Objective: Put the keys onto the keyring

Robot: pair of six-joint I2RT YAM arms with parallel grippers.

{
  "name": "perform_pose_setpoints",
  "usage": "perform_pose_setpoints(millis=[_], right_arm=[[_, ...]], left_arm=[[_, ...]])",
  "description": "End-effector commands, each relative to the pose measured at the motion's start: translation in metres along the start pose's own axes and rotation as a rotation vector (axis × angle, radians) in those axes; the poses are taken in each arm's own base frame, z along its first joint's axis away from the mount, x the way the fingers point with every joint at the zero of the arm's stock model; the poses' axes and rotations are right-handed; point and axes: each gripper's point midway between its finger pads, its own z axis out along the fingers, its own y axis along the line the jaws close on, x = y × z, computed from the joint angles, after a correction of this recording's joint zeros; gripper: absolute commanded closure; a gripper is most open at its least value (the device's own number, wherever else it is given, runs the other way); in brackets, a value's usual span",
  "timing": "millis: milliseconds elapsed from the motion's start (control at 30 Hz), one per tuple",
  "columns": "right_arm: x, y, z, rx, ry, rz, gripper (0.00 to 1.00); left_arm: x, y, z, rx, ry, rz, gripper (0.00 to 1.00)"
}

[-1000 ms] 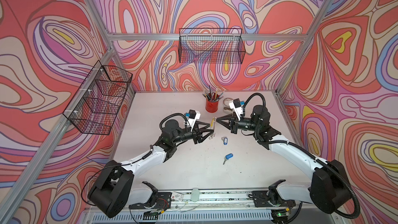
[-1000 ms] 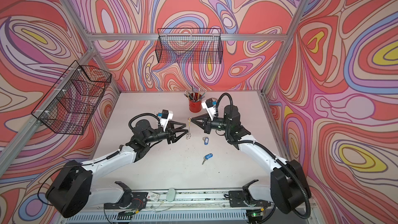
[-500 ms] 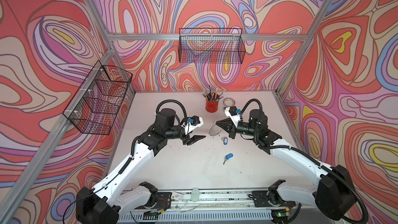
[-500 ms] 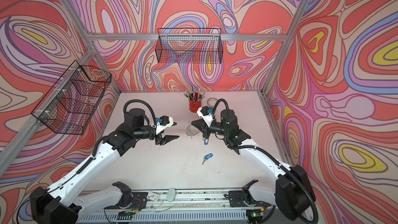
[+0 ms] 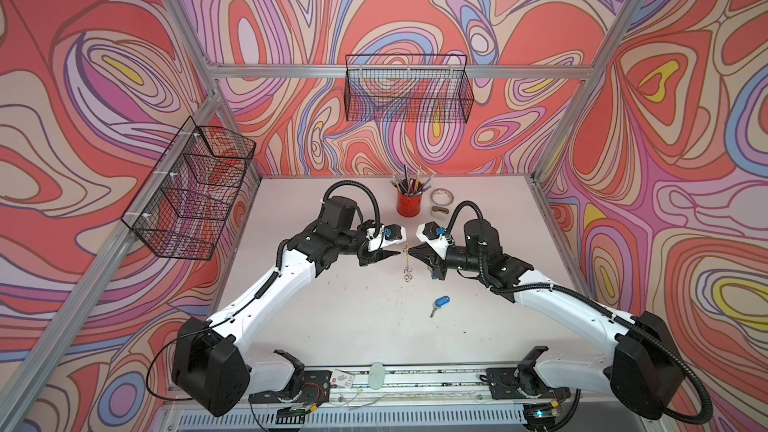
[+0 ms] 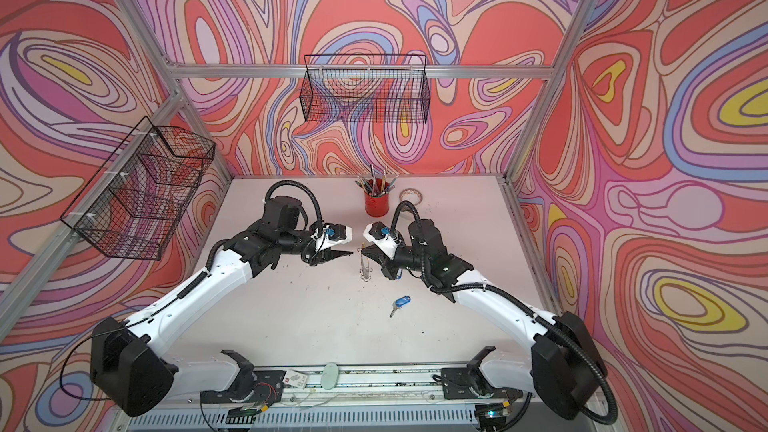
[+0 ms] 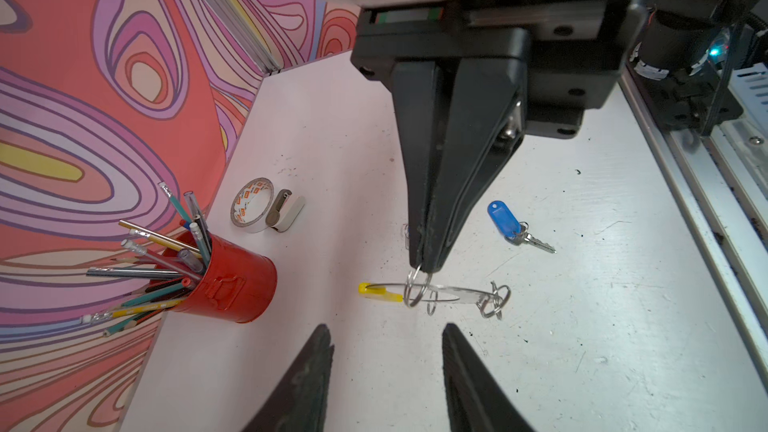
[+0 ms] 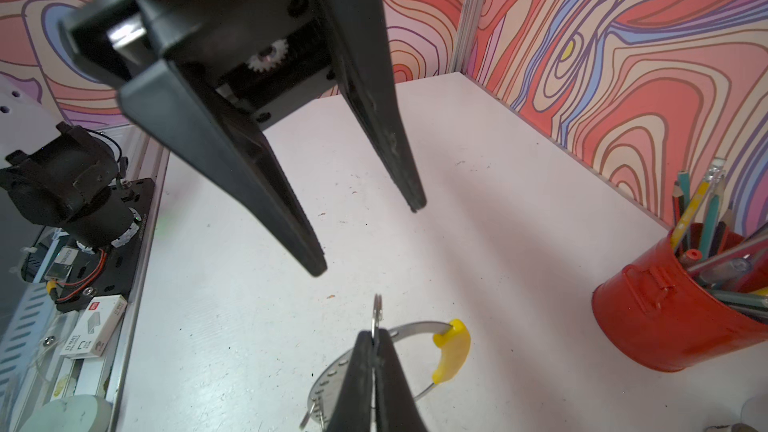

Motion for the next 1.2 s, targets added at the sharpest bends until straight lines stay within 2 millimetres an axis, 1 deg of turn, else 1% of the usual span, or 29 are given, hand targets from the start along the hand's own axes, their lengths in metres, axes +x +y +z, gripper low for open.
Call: perform_pose_setpoints(millis=[0, 133, 367, 433, 567, 767, 833, 900, 1033, 1133, 1167], right_arm=[[0.002, 0.003, 0.001, -0.013, -0.012, -0.042, 1.0], [0.004, 0.005, 0.002, -0.021, -0.006, -0.044, 1.0], [0.007, 0.005, 0.004, -0.031, 0.001, -0.036, 1.0], [0.007, 0.005, 0.005, -0.032, 0.002, -0.036, 1.0], [0.007, 0.005, 0.005, -0.034, 0.006, -0.034, 1.0], [0.007, 0.006, 0.006, -0.041, 0.007, -0.033, 1.0], [0.007, 0.006, 0.006, -0.042, 0.007, -0.033, 1.0], [0.007, 0.006, 0.006, -0.041, 0.006, -0.033, 1.0], [0.008, 0.006, 0.006, -0.044, 0.011, -0.03, 1.0], [0.006, 0.006, 0.005, -0.042, 0.008, -0.026, 1.0], [0.004, 0.003, 0.004, -0.025, 0.004, -0.02, 0.98]], left_arm=[[0.002, -0.009, 0.007, 0.059, 0.007, 0.032, 0.55], [0.004, -0.007, 0.015, 0.06, 0.007, 0.025, 0.57], [0.001, -0.004, 0.021, 0.076, -0.009, 0.016, 0.62], [-0.001, -0.006, 0.022, 0.09, -0.018, 0.013, 0.65], [-0.003, -0.01, 0.025, 0.11, -0.024, 0.012, 0.66], [-0.006, -0.016, 0.028, 0.131, -0.029, 0.012, 0.7], [-0.006, -0.016, 0.028, 0.132, -0.028, 0.01, 0.75], [-0.004, -0.016, 0.03, 0.134, -0.02, 0.005, 0.82], [-0.004, -0.016, 0.03, 0.132, -0.011, -0.015, 1.0], [-0.008, -0.013, 0.029, 0.117, -0.021, -0.062, 1.0], [-0.01, -0.012, 0.028, 0.11, -0.026, -0.077, 1.0]])
